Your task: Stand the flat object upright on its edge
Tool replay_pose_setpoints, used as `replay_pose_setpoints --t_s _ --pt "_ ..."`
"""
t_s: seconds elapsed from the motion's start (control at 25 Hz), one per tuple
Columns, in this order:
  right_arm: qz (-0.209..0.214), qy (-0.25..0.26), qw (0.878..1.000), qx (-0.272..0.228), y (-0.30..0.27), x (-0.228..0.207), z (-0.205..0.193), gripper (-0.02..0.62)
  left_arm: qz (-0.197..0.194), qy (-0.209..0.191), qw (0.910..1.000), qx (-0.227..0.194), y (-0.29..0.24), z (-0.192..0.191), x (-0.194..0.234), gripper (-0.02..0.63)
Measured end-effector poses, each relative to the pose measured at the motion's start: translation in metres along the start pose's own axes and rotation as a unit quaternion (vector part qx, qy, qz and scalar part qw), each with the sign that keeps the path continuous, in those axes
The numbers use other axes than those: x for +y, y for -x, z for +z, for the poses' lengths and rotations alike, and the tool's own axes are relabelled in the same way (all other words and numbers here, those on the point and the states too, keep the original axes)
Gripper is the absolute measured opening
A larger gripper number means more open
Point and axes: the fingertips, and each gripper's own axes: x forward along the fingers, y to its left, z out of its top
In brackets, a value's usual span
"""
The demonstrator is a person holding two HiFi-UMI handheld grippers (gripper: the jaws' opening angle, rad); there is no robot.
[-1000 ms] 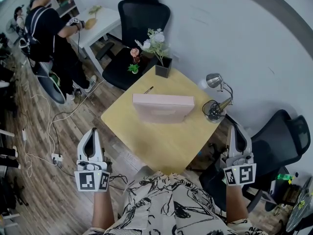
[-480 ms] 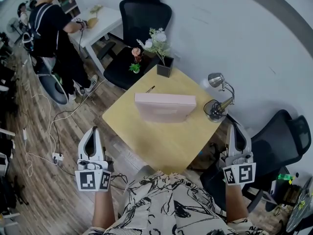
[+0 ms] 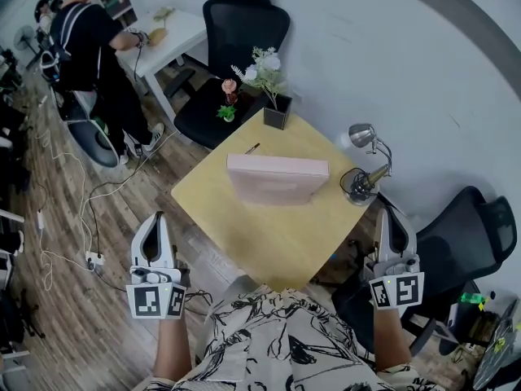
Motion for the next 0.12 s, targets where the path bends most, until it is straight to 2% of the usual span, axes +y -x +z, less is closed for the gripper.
replay_pose_setpoints --t_s 0.12 --pt "0.001 -0.001 1.0 0.0 0.0001 0.0017 0.0005 -0.008 0.0 -0.002 1.0 -0.002 0.0018 0.0005 -0.0002 0.002"
